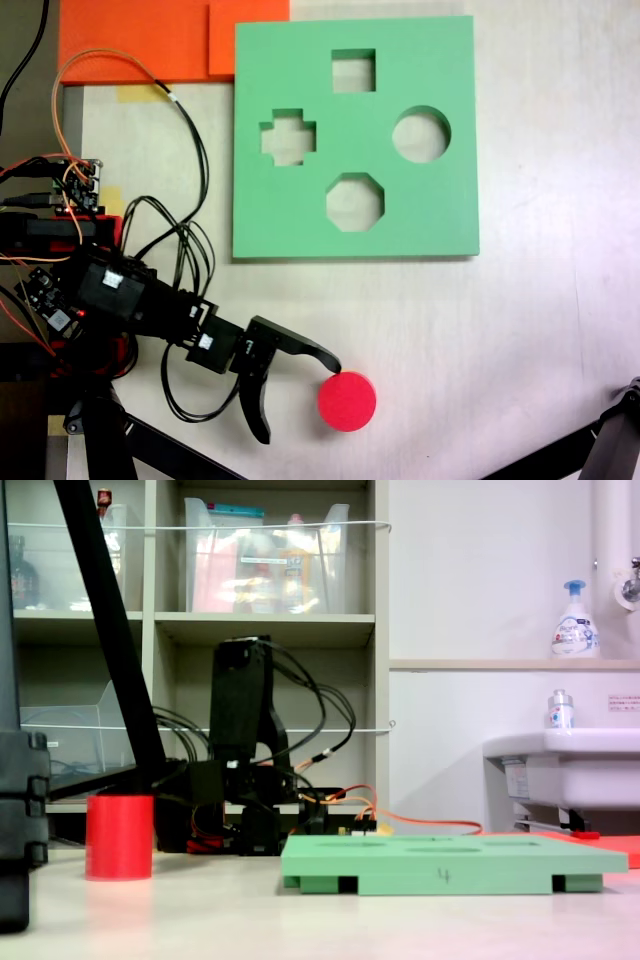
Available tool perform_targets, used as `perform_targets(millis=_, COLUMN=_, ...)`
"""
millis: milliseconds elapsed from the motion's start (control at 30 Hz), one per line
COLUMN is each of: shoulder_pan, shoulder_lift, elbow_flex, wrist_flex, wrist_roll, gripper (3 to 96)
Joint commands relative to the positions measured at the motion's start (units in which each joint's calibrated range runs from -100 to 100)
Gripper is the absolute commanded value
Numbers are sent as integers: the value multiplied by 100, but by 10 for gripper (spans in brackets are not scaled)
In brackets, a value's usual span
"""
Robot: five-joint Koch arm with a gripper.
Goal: Put the cylinder block into the corresponding hole
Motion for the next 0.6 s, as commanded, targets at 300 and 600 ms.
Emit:
perform_targets(millis=300, shoulder_pan=15, shoulder_lift=2477, elbow_flex=2031, wrist_flex=520, wrist_roll=-15, gripper=823)
perform_targets(millis=600, shoulder_pan=29, shoulder_lift=2854, elbow_flex=2310, wrist_flex=482, wrist_roll=-10, gripper=646)
